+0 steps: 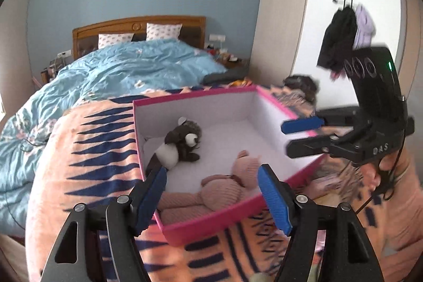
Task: Organize objects
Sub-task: 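Move both grippers to the green frog plush on the blanket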
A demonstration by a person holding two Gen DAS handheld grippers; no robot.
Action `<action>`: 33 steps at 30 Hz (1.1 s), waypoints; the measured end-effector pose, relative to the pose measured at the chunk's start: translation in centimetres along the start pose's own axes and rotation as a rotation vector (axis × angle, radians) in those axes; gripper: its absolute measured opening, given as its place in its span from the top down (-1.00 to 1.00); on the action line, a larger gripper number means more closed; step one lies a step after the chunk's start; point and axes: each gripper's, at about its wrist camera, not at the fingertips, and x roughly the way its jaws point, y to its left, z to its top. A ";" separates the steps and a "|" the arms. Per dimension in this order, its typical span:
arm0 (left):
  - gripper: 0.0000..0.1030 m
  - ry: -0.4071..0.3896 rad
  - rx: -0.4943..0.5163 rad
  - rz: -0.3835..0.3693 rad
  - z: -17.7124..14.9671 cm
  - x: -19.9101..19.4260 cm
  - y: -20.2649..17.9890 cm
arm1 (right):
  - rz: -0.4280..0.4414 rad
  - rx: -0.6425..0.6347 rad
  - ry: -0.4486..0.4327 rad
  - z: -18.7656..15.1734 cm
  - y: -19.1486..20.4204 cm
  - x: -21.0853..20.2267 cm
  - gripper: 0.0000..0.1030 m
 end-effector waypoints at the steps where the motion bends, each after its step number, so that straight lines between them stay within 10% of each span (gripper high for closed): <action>1: -0.42 -0.008 -0.009 -0.008 -0.2 -0.6 -0.1 | 0.013 0.003 -0.014 -0.2 0.4 -0.7 -0.20; 11: -0.44 -0.066 -0.088 -0.086 -3.9 -6.2 -1.1 | 0.147 -0.019 -0.111 -7.7 4.7 -7.8 -0.34; 20: -0.44 0.052 -0.134 -0.138 -9.5 -4.8 -1.9 | 0.163 0.031 0.142 -15.4 6.5 -1.3 -0.34; 31: -0.44 0.206 -0.107 -0.190 -14.9 -2.0 -4.0 | 0.209 0.103 0.206 -18.2 7.4 1.9 -0.33; 33: -0.44 0.222 -0.102 -0.197 -15.1 -1.6 -4.2 | 0.202 0.115 0.182 -17.8 7.2 2.0 -0.07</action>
